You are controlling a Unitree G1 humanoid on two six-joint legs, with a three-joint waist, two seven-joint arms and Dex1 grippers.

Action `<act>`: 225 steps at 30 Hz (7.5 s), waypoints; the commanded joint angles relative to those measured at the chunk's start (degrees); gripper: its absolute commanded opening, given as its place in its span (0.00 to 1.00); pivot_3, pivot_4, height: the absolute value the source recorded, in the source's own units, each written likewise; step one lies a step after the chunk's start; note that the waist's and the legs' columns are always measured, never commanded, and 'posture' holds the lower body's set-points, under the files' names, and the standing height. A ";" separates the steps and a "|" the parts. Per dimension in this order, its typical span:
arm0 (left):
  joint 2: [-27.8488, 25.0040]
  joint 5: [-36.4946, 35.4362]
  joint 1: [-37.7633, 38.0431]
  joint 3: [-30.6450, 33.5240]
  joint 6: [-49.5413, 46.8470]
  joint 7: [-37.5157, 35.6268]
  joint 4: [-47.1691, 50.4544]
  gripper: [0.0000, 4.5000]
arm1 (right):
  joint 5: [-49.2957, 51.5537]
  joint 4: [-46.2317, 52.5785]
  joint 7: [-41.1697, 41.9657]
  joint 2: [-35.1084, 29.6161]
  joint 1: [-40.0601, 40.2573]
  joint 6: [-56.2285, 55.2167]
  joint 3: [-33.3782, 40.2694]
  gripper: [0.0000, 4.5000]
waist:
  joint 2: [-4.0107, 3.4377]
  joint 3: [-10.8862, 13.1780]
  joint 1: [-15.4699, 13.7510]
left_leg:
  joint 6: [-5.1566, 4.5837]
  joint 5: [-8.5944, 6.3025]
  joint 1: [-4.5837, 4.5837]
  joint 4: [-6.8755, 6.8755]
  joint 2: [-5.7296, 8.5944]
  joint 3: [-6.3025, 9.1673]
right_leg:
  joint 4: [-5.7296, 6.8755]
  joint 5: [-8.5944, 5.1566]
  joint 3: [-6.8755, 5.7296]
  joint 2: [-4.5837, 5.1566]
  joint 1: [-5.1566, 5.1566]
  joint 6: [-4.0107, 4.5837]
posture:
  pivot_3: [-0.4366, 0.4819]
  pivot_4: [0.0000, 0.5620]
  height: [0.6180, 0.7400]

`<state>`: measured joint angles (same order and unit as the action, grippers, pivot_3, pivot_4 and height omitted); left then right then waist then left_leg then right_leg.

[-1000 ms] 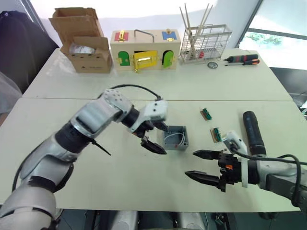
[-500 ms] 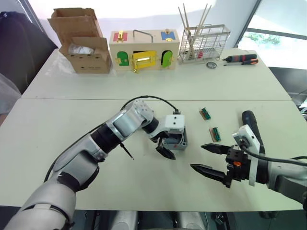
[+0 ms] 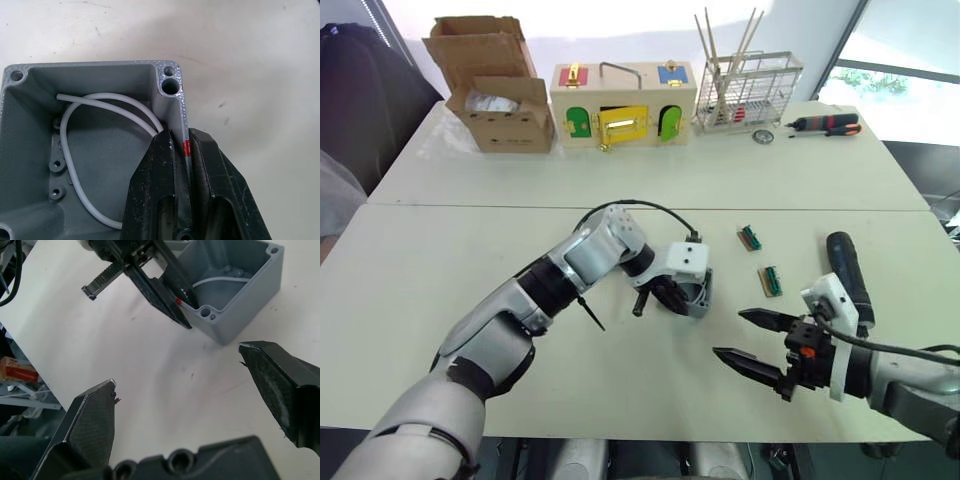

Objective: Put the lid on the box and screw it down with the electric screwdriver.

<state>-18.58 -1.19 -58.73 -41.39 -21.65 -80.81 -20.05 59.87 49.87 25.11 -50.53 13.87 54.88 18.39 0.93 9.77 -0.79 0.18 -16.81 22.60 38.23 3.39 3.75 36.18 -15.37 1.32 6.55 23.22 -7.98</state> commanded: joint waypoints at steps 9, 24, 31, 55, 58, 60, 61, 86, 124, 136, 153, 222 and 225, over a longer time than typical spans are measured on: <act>2.72 -7.73 -9.42 0.87 31.71 -11.69 -19.86 0.00 | 0.06 5.32 -3.89 1.84 2.17 -1.96 -2.81 1.00 | 0.02 0.01 0.05 | -0.02 -0.01 0.08 0.09 0.04 0.02 | -0.02 0.00 -0.04 0.04 0.00 0.00 | 0.48 0.27 0.92; 5.43 -6.26 -14.28 -6.56 45.62 -11.69 -35.80 0.28 | 0.50 6.45 -9.51 3.84 0.77 -2.17 -5.32 1.00 | 0.02 0.01 0.05 | -0.05 -0.02 0.10 0.08 0.04 0.03 | 0.02 0.00 -0.06 0.01 0.03 -0.02 | 0.48 0.27 0.92; -0.57 -4.45 -16.97 1.13 43.41 -11.69 -32.06 0.58 | 3.87 5.02 -5.98 -0.04 -0.84 -1.81 -2.07 1.00 | 0.03 0.02 0.34 | -0.05 -0.02 0.08 0.08 0.01 0.03 | 0.04 0.00 -0.06 -0.04 0.05 -0.03 | 0.48 0.27 0.92; -3.70 -2.65 -5.73 29.88 -66.14 40.81 -1.57 0.58 | 2.47 -10.80 8.46 -2.93 -27.40 -2.37 -11.03 1.00 | 0.04 0.02 0.44 | 0.06 0.04 0.25 0.26 0.04 0.31 | 0.85 -0.07 -0.19 -0.06 0.40 -0.13 | 0.48 0.27 0.92; -3.66 -3.23 -5.15 28.60 -64.48 43.00 -3.76 0.58 | 2.31 -9.70 7.10 -2.09 -26.30 -2.27 -10.28 1.00 | 0.04 0.02 0.27 | 0.39 0.23 0.33 0.26 0.03 0.31 | 0.86 -0.07 -0.19 -0.06 0.54 -0.13 | 0.48 0.27 0.92; -3.11 -3.40 -5.04 27.60 -62.88 43.96 -6.18 0.58 | 2.49 -8.70 5.72 -1.35 -25.18 -2.33 -9.64 1.00 | 0.03 0.02 0.13 | 0.48 0.28 0.39 0.26 0.04 0.30 | 0.87 -0.07 -0.18 -0.04 0.61 -0.13 | 0.48 0.27 0.92; -2.56 -3.39 -5.23 27.49 -62.05 44.49 -7.77 0.58 | 2.69 -8.21 4.97 -0.95 -24.62 -2.40 -9.31 1.00 | 0.04 0.01 0.07 | 0.54 0.31 0.48 0.26 0.07 0.29 | 0.89 -0.07 -0.18 0.01 0.70 -0.13 | 0.48 0.27 0.92; 4.55 -5.04 -3.95 36.30 -42.69 50.30 -12.22 0.01 | 14.60 -12.57 -1.57 2.24 -21.69 -4.75 3.76 1.00 | -0.12 -0.15 -1.62 | 0.25 0.15 0.59 0.90 0.64 0.78 | 0.96 -0.07 -0.24 0.27 0.33 -0.14 | 0.48 0.27 0.92; 12.16 -18.77 8.97 44.89 6.41 51.02 16.01 0.00 | -10.82 -32.94 -3.34 22.52 -54.35 -11.87 -10.15 0.36 | 0.01 -0.07 1.64 | 0.74 0.45 1.42 0.83 0.73 0.80 | 1.11 -0.05 -0.38 0.39 1.34 -0.14 | 0.48 0.27 0.92; 11.55 -20.49 9.56 44.74 5.24 49.27 16.24 0.23 | -11.31 -31.41 -3.99 23.43 -53.54 -11.30 -10.01 0.03 | 0.01 -0.07 1.55 | 0.74 0.45 1.42 0.83 0.73 0.82 | 1.11 -0.05 -0.39 0.39 1.35 -0.14 | 0.48 0.27 0.92; -7.92 -43.15 20.24 52.26 -23.92 35.15 20.89 0.90 | -67.91 -24.17 2.55 7.35 -28.92 -70.08 -26.32 0.03 | -0.02 -0.08 1.32 | 0.74 0.44 1.39 0.87 0.76 0.89 | 1.20 -0.06 -0.38 0.34 1.31 -0.15 | 0.48 0.27 0.92; -2.81 -23.91 18.49 30.60 -11.58 17.02 13.97 0.16 | -114.61 -49.09 -30.25 6.32 -19.15 -96.81 -30.94 0.03 | -0.06 -0.12 1.46 | 0.77 0.46 0.78 0.70 0.75 0.88 | 1.04 -0.07 -0.34 0.25 0.65 -0.14 | 0.48 0.27 0.92; -2.70 -23.69 18.71 30.53 -11.42 16.92 13.93 0.16 | -115.14 -49.32 -30.31 5.85 -18.96 -96.97 -31.72 0.03 | -0.08 -0.14 1.46 | 0.77 0.46 0.77 0.70 0.74 0.88 | 1.04 -0.07 -0.34 0.25 0.65 -0.14 | 0.48 0.27 0.92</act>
<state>-21.44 -24.71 -39.93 -10.97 -34.34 -63.51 -6.65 -53.74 1.46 -6.30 -43.81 -6.37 -42.04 -11.66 0.85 9.63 0.67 0.95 -16.35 23.37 38.93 4.13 4.63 37.23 -15.44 0.99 6.79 23.87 -8.11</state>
